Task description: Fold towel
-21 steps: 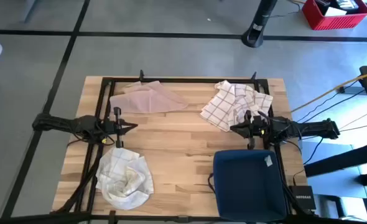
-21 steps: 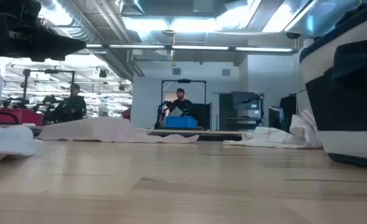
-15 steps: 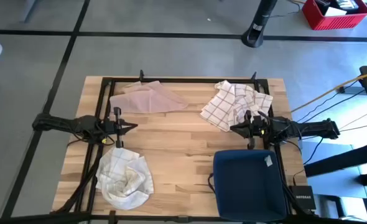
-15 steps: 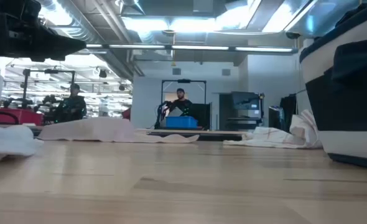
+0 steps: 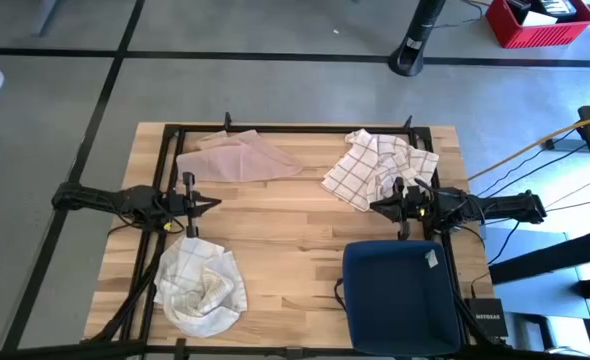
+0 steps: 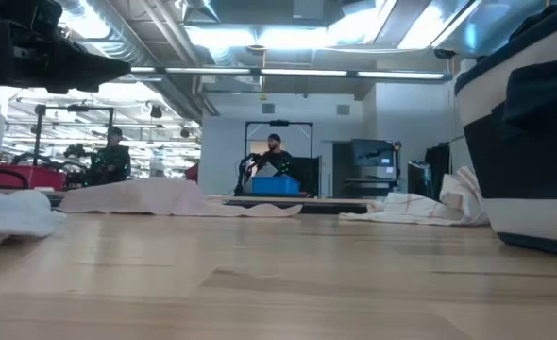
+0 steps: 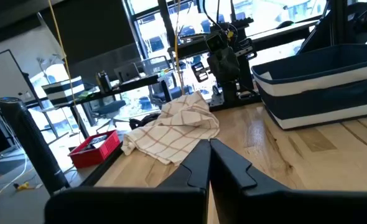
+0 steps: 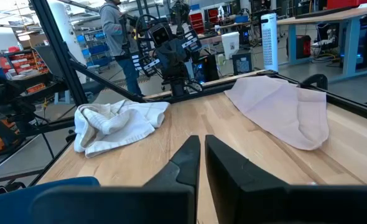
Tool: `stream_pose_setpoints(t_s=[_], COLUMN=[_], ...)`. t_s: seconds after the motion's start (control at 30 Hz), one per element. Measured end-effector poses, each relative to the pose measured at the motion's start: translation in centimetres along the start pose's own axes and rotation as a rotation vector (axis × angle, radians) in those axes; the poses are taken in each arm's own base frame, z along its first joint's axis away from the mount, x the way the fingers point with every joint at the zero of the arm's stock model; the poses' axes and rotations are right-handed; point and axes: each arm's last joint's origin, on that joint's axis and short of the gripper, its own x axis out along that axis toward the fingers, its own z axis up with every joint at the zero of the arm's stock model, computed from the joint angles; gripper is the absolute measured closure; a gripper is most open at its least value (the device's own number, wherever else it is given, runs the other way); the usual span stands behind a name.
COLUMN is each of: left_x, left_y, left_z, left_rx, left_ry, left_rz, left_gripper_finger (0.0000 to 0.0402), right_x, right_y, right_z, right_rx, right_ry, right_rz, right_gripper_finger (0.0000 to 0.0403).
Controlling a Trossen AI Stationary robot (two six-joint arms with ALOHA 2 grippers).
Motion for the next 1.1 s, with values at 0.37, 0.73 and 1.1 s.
stream_pose_setpoints(t_s=[0.37, 0.73, 1.1], left_x=[0.0, 0.0, 0.0], left_y=[0.0, 0.4, 0.6], left_z=[0.0, 0.3, 0.4], left_rx=[0.0, 0.046, -0.202], left_ry=[0.0, -0.008, -0.031], left_rz=[0.0, 0.102, 0.119], left_gripper_finger=[0.0402, 0.0402, 0.0402], right_x=[0.0, 0.0, -0.1], right_y=[0.0, 0.0, -0.1], right_z=[0.0, 0.0, 1.5], right_rx=[0.0, 0.0, 0.143], right_ry=[0.0, -0.002, -0.19], right_rz=[0.0, -0.001, -0.083], right_gripper_finger=[0.0373, 0.0373, 0.0373])
